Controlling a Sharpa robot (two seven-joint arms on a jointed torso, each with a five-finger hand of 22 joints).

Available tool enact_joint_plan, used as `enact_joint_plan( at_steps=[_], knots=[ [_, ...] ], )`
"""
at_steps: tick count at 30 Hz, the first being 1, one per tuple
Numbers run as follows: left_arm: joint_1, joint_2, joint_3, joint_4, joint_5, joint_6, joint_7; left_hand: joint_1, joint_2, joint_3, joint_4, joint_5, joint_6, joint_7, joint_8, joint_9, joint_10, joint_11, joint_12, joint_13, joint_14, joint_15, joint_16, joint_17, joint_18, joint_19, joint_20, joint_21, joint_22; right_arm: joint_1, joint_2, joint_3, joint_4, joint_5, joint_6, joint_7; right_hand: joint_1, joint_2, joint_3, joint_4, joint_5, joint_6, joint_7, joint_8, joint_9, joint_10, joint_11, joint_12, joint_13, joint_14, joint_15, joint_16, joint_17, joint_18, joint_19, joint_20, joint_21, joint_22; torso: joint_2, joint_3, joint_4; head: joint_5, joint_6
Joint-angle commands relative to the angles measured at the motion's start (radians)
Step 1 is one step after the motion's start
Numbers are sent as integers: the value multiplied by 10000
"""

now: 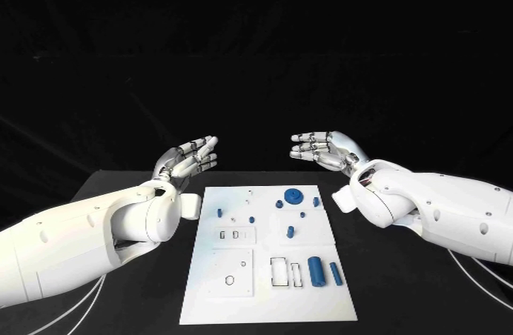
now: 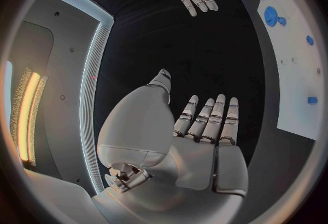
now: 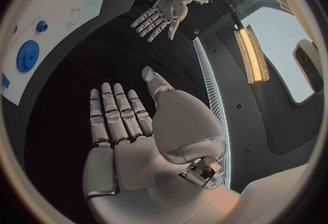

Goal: Assemble the parts on the task board

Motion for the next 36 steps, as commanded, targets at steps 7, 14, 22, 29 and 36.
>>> enact_joint_plan(
  at_steps=[7,14,22,29,36],
  knots=[
    [313,-667,40,828,-253,1468,-17,867,196,-108,-584,36,3251,830,609,211,4105,-506,840,194,3786,-709,952,314,748,3252,-89,1579,579,396,27,10,-278,-4832,844,-1557,777,-586,615,-1241,164,3160,352,108,17,3338,-754,14,34,4079,-981,446,110,457,4094,-706,2120,775,592,12,-22,18,90],
    [510,-1275,43,1598,-288,2208,126,1524,232,-148,-1173,12,3729,675,444,80,4647,-654,645,120,4332,-843,653,290,804,3548,-90,1588,462,604,67,14,-245,-7706,1197,-2889,399,-873,767,-1173,433,3717,117,107,37,4194,-1051,-18,82,5083,-1324,616,318,452,4825,-1046,2797,1102,1001,-11,-32,50,169],
    [680,-1596,44,2159,-295,2300,177,1501,238,-239,-1211,11,3848,668,375,51,4768,-670,559,113,4441,-860,537,277,818,3642,-101,1598,429,715,174,34,78,-10256,1566,-3789,-24,-1254,662,-994,270,4345,-310,167,105,5002,-1558,-30,247,7636,-2086,2181,1519,449,6567,-1804,4290,1904,1351,-39,-24,-55,240],
    [786,-1662,50,2370,-296,2279,187,1461,242,-309,-1218,11,3868,681,304,32,4780,-655,476,107,4399,-835,408,247,819,3699,-107,1604,409,737,407,38,145,-11373,1707,-4157,-258,-1531,925,-699,537,4436,-366,-93,117,4634,-1604,-217,423,7694,-2189,5869,4391,120,7818,-2024,6980,4835,1544,-59,9,-68,254],
    [826,-1677,51,2424,-296,2244,183,1443,246,-341,-1220,11,3874,690,270,27,4782,-646,436,105,4383,-823,349,233,818,3718,-109,1603,397,739,642,37,155,-11724,1879,-4255,-263,-1734,1256,-436,795,4422,-355,-247,143,4273,-1529,-150,568,7672,-2138,9651,8278,-341,8750,-1974,9662,8390,1678,-77,78,-137,317]
  ],
)
